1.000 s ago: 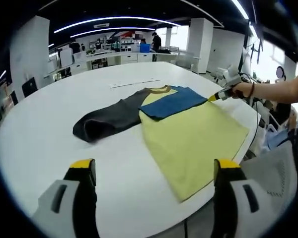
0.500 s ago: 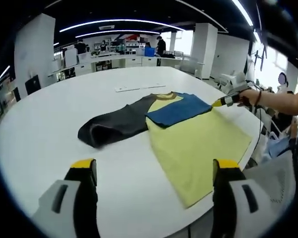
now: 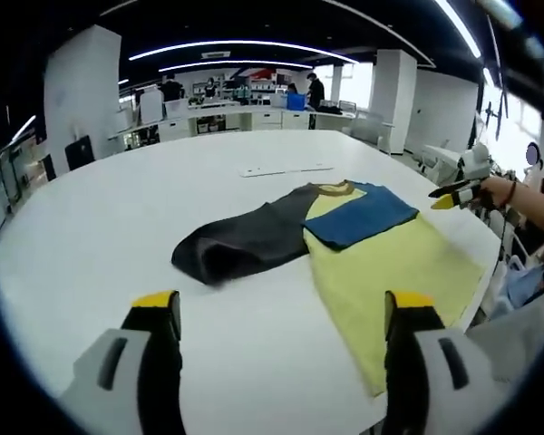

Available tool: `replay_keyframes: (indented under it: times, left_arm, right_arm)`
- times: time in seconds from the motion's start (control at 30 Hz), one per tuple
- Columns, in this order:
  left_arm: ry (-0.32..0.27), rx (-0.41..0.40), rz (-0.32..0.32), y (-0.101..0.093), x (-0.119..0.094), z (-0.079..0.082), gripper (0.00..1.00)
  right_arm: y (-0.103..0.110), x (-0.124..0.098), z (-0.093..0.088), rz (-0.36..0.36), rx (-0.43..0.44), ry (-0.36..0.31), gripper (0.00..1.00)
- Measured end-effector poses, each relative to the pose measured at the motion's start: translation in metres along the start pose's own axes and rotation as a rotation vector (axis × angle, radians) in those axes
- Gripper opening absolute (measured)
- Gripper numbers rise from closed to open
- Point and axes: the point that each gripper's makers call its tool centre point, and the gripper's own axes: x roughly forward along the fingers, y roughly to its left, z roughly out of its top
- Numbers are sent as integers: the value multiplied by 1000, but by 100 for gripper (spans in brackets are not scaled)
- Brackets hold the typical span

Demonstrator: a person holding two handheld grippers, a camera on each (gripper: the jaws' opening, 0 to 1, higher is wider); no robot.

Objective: Fold the garment on the visible template until the final outline fits inside the template.

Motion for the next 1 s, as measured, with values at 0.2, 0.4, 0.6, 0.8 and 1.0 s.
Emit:
replay_keyframes:
  times: [0.2,0.4,0.6,0.8,1.0]
  left_arm:
    - [-21,-29,75,26,7,2,86]
    - [-26,-40,140,47,18,-1,78]
    - [-54,-40,195,62,33,0,66]
    - [-69,-43,213,69,51,-1,56]
    - [-81,-78,244,81,72,-7,43]
  right_arm:
    - [5,-19,2,20,-25,-18,100]
    - [14,-39,4,42,-33,-47,100]
    - [21,-52,5,44,-29,-73,97]
    - [24,-58,-2,26,-40,-59,96]
    - [28,-63,-4,12,-54,-61,96]
